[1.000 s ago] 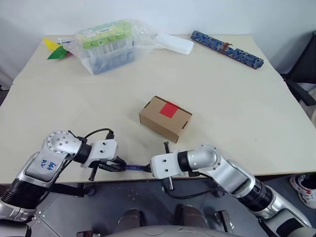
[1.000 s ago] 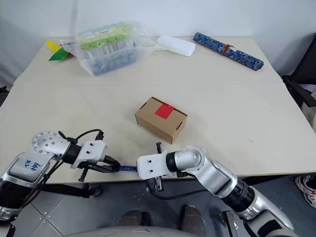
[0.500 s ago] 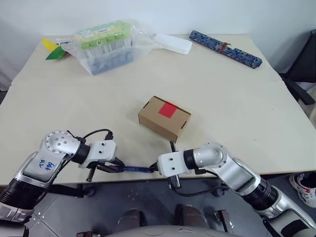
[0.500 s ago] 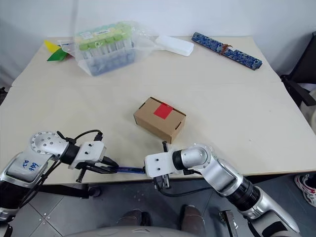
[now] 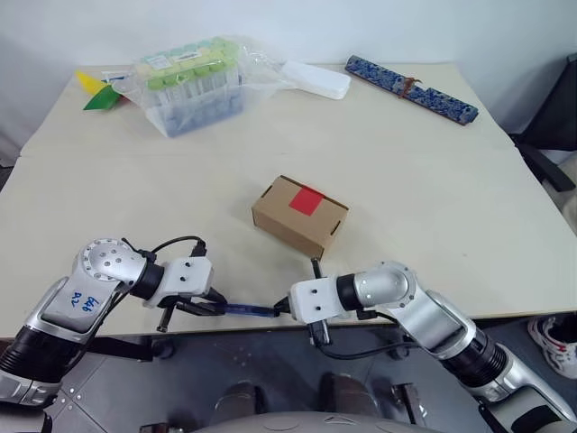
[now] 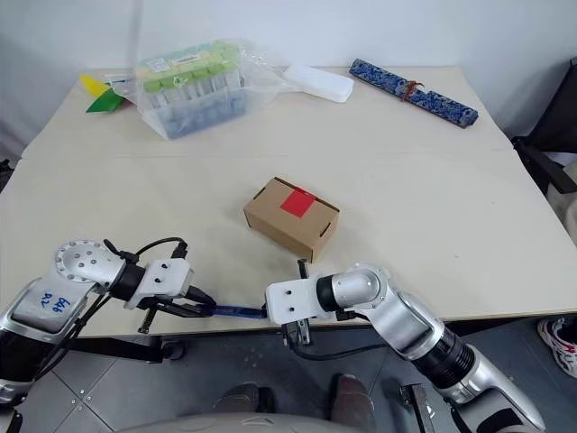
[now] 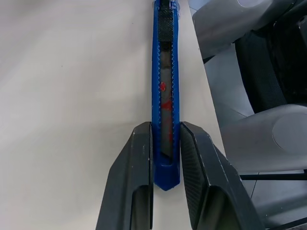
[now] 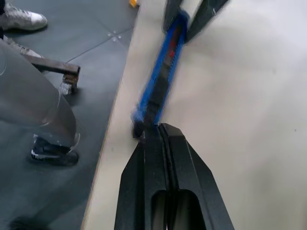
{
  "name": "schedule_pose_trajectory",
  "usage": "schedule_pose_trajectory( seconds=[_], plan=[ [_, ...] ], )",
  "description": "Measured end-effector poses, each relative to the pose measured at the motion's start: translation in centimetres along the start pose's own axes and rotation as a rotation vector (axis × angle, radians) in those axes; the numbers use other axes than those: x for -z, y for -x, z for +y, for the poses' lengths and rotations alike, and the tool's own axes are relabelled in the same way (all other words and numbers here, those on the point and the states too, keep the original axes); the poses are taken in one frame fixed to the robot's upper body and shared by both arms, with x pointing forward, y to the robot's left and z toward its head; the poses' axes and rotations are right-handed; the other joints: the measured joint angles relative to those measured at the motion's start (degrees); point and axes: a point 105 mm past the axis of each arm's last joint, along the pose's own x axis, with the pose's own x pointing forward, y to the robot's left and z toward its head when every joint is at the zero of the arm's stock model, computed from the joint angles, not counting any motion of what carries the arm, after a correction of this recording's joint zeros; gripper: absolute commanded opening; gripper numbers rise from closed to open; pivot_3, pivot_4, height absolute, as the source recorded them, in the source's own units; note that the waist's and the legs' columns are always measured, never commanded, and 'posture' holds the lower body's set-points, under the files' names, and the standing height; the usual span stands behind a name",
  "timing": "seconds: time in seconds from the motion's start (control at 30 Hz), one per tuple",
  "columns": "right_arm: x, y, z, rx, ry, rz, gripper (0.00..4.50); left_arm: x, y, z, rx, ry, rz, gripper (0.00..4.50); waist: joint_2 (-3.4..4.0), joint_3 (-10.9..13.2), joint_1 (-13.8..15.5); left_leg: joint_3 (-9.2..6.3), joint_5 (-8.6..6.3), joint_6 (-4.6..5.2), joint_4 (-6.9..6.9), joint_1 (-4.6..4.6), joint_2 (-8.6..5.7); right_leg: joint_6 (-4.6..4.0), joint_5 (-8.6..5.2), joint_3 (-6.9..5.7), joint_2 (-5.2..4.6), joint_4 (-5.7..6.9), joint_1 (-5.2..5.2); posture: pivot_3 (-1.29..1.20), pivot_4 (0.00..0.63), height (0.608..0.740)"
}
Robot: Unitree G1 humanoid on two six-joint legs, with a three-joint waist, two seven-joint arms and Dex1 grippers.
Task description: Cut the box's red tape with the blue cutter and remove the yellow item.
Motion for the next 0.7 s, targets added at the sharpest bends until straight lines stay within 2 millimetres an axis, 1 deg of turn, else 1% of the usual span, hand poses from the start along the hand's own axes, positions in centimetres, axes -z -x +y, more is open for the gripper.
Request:
schedule_pose_trajectory(
  seconds=[0.23,0.7],
  plan=[
    [-0.54,-0.22,0.09,-0.014,-0.001,-0.024,0.03,0.02,0.00,0.01,-0.001,0.004,0.000,0.46,0.00,0.00,0.02,-0.03,0.00,0.00,0.01,0.01,0.00,0.00,0.00,0.01,0.00,0.03,0.01,0.00,0.150,0.740],
    [-0.08,-0.55,-0.12,-0.007,0.018,-0.021,0.03,0.05,0.00,0.01,-0.001,0.003,0.001,0.46,0.01,-0.01,-0.04,-0.03,0.00,0.00,0.01,0.05,0.00,0.00,0.00,0.02,0.00,0.04,0.02,0.00,0.150,0.740]
  ],
)
